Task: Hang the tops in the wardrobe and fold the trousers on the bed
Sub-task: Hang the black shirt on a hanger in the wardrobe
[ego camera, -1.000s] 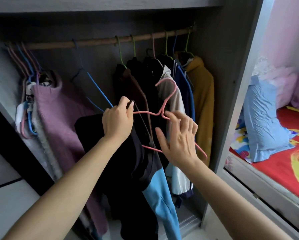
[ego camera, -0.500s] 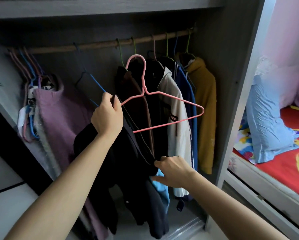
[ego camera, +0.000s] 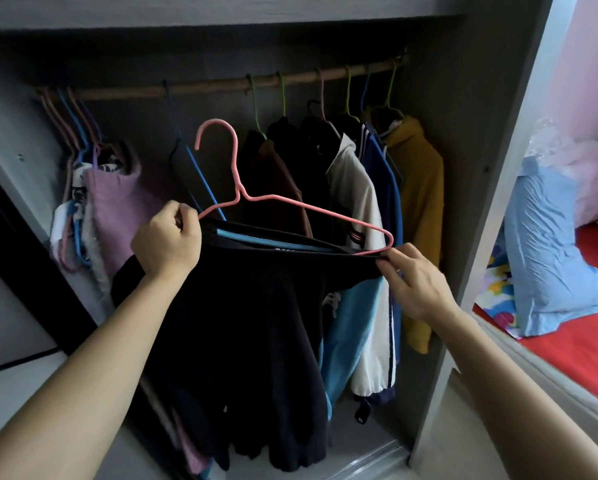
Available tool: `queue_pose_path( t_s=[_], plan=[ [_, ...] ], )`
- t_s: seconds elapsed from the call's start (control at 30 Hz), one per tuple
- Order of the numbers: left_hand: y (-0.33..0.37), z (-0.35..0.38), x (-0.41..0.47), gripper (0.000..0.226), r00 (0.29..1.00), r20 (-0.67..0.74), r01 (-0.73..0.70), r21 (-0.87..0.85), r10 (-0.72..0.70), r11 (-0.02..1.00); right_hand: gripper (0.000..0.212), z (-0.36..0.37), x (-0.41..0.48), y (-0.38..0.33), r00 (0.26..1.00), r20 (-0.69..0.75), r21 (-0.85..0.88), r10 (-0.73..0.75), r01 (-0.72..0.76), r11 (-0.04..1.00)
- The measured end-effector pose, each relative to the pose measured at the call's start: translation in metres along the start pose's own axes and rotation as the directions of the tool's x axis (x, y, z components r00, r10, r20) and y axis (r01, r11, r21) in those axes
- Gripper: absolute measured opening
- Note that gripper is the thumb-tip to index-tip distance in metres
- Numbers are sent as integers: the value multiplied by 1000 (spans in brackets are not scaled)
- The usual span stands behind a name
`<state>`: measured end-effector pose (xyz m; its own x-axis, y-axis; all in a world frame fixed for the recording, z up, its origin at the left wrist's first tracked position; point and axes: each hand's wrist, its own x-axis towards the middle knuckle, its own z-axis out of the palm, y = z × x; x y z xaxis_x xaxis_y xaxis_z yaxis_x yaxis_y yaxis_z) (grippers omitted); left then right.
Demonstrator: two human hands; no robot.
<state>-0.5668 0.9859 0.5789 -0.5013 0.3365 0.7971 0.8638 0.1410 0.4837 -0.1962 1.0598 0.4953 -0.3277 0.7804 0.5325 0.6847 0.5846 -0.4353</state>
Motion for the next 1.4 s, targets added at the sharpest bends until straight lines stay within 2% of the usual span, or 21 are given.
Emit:
queue_pose_path(
  t_s=[0.1,0.2,0.37,0.5,0.63,0.7,0.77,0.83,0.9,0.97,1.03,1.13,1.27,1.4],
  plan=[
    [-3,-2,1,39,999,-2,-43,19,43,999,16,-1,1,-2,998,-51,119,-32,38,992],
    [-4,-1,0,46,998,3,-67,51,67,996,16,1,4,0,998,-43,198,-34,42,979],
    [2,5,-11,53,994,21,-104,24,103,994,30,1,3,0,982,-144,415,122,-52,908],
    [13,6,-21,64,993,72,-96,18,95,995,29,-4,2,-9,966,-259,285,-23,99,953],
    [38,7,-32,87,983,156,-94,-35,98,995,28,-1,2,-17,957,-285,252,-49,124,960],
    [56,10,-36,83,979,193,-66,-37,72,997,26,0,1,-25,962,-264,249,-69,138,959],
    [69,13,-38,77,982,189,-17,2,16,1000,22,-1,-1,-25,976,-207,262,-71,126,957],
    [71,18,-33,64,987,157,9,37,-15,999,21,-8,-5,-15,982,-154,204,-106,136,969],
    [65,18,-25,56,988,125,81,58,-87,995,30,-20,-11,4,988,-101,103,-115,125,987],
    [56,17,-18,59,980,143,128,80,-139,988,36,-32,-17,17,996,-58,46,-68,70,996],
    [52,15,-17,55,971,215,90,65,-102,994,39,-39,-20,22,995,-35,-12,-88,88,996],
    [48,15,-20,53,951,308,-53,53,34,997,36,-47,-14,20,979,-61,-94,-195,189,977],
    [44,16,-29,60,931,318,-208,52,181,977,33,-54,-6,18,961,-110,-133,-255,240,962],
    [58,16,-46,69,897,322,-316,-7,301,949,27,-49,2,1,946,-95,-84,-310,302,949]
  ],
)
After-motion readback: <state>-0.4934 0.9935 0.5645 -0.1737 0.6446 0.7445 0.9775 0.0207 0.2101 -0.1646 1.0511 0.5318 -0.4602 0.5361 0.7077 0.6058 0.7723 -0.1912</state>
